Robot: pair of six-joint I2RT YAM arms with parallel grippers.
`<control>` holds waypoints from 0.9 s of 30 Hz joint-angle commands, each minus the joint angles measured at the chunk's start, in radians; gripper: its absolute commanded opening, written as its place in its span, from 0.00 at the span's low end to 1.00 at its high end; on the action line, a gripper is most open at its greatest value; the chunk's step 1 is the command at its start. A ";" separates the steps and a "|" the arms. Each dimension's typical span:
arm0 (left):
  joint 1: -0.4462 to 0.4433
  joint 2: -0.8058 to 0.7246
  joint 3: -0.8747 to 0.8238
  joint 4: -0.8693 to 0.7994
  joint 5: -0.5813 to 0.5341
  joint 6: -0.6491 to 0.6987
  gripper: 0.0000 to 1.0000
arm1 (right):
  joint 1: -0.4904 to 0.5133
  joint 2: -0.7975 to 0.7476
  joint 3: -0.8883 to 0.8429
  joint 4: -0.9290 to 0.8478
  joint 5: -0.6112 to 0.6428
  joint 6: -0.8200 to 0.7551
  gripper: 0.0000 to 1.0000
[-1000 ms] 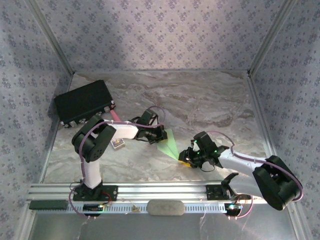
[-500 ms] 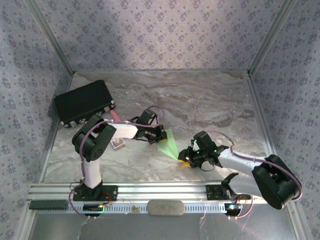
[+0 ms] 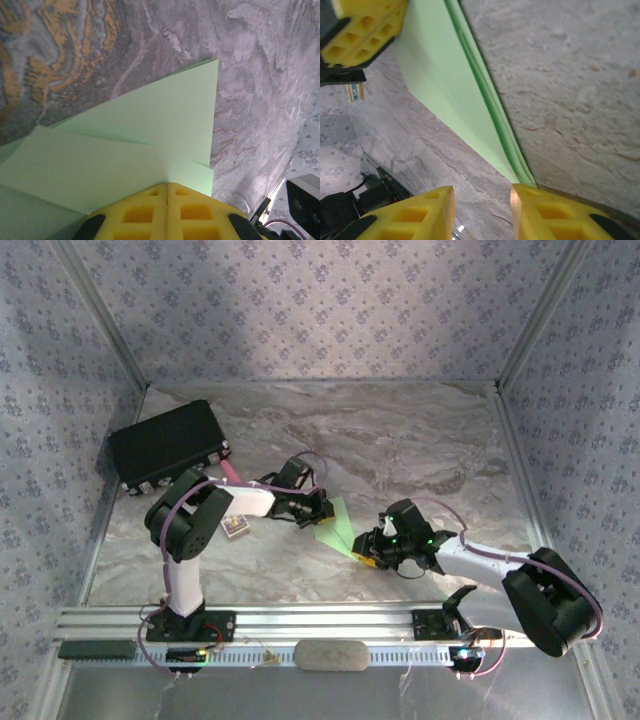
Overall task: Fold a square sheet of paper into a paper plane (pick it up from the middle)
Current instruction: Turn over the paper at the center of the table.
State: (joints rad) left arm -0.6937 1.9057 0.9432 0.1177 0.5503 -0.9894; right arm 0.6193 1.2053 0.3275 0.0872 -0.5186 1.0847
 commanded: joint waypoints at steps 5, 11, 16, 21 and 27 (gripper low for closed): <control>0.006 0.052 -0.022 -0.049 -0.036 -0.011 0.05 | -0.007 -0.012 0.012 -0.032 0.037 -0.025 0.37; 0.008 0.049 -0.024 -0.049 -0.033 -0.006 0.05 | -0.008 -0.030 0.040 -0.116 0.089 -0.090 0.38; 0.009 0.048 -0.031 -0.035 -0.024 0.000 0.05 | -0.015 -0.009 0.082 -0.133 0.103 -0.162 0.39; 0.010 0.047 -0.032 -0.024 -0.014 0.001 0.05 | -0.032 0.045 0.112 -0.106 0.099 -0.202 0.39; 0.011 0.046 -0.035 -0.012 -0.008 0.003 0.05 | -0.032 0.114 0.146 -0.099 0.100 -0.252 0.39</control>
State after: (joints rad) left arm -0.6888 1.9079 0.9367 0.1421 0.5625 -0.9928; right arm 0.5911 1.2942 0.4370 0.0029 -0.4324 0.8883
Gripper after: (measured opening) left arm 0.053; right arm 0.392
